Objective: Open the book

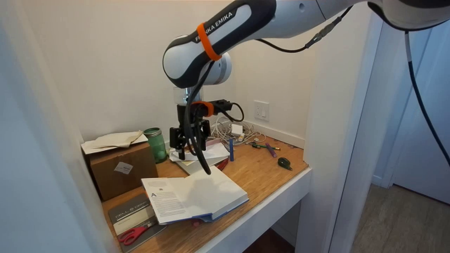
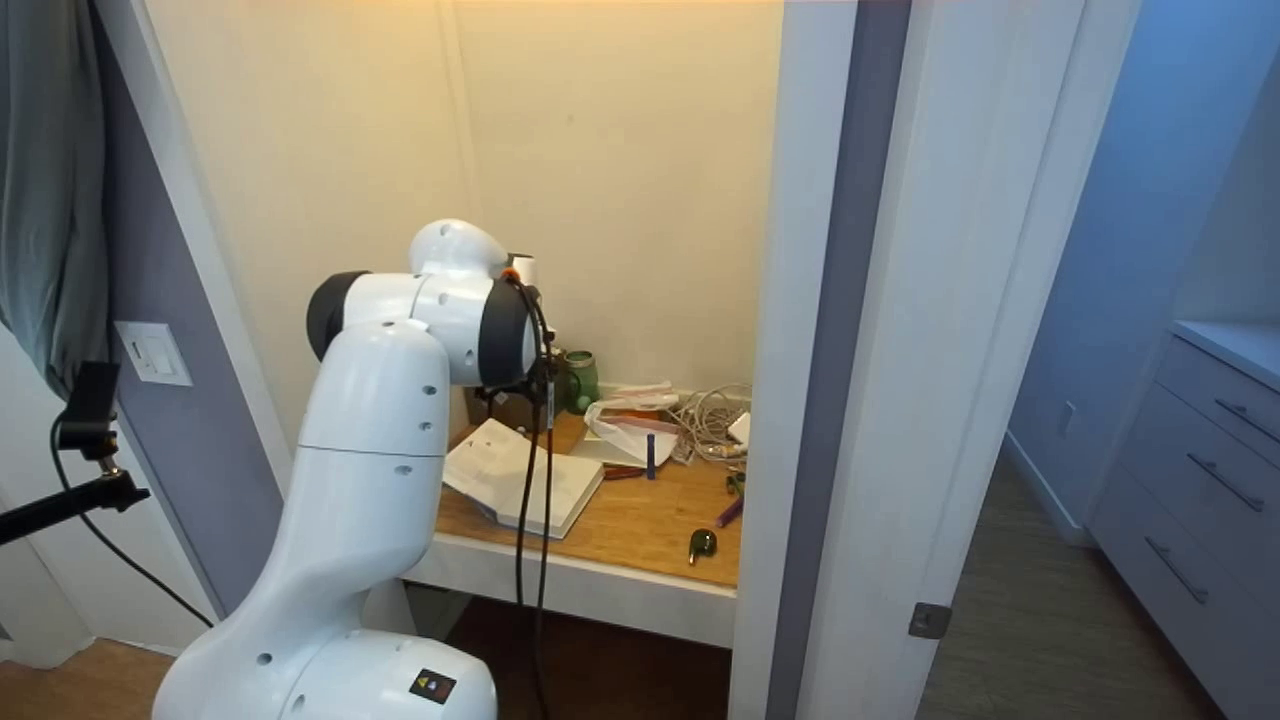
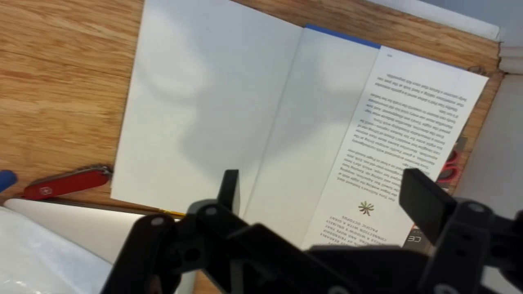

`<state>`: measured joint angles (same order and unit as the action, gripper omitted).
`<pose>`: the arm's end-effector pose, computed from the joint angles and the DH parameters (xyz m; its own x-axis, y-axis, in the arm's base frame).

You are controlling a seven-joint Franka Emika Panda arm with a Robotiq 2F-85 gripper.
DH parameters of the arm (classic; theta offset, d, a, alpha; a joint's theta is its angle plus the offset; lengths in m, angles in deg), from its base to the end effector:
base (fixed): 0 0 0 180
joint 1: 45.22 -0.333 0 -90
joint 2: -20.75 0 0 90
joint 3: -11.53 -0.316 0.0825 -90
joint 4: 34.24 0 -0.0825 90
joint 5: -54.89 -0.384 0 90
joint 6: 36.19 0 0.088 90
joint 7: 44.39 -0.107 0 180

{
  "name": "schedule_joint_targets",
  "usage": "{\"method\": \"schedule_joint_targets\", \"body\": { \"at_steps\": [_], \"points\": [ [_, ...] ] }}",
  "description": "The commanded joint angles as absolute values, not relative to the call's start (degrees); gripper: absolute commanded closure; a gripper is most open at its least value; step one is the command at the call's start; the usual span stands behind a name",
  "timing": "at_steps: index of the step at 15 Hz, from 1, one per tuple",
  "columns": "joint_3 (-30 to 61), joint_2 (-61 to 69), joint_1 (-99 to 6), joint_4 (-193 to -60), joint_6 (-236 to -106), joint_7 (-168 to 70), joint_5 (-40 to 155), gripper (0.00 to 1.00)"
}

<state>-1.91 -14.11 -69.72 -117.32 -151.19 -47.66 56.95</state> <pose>0.5777 0.4104 0.3356 0.8332 0.5514 -0.0419 0.5457 -0.8321 -0.0988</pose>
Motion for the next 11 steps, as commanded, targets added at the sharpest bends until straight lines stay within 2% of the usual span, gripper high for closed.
{"method": "schedule_joint_targets", "body": {
  "at_steps": [1,9,11],
  "points": [
    [-1.2,-9.8,-70.0,-119.3,-147.9,-49.8,58.4,0.00],
    [-2.0,-4.0,-68.8,-120.9,-145.4,-50.8,56.6,0.00],
    [-1.8,-6.7,-69.3,-117.8,-145.5,-50.5,57.7,0.00]
  ]
}}
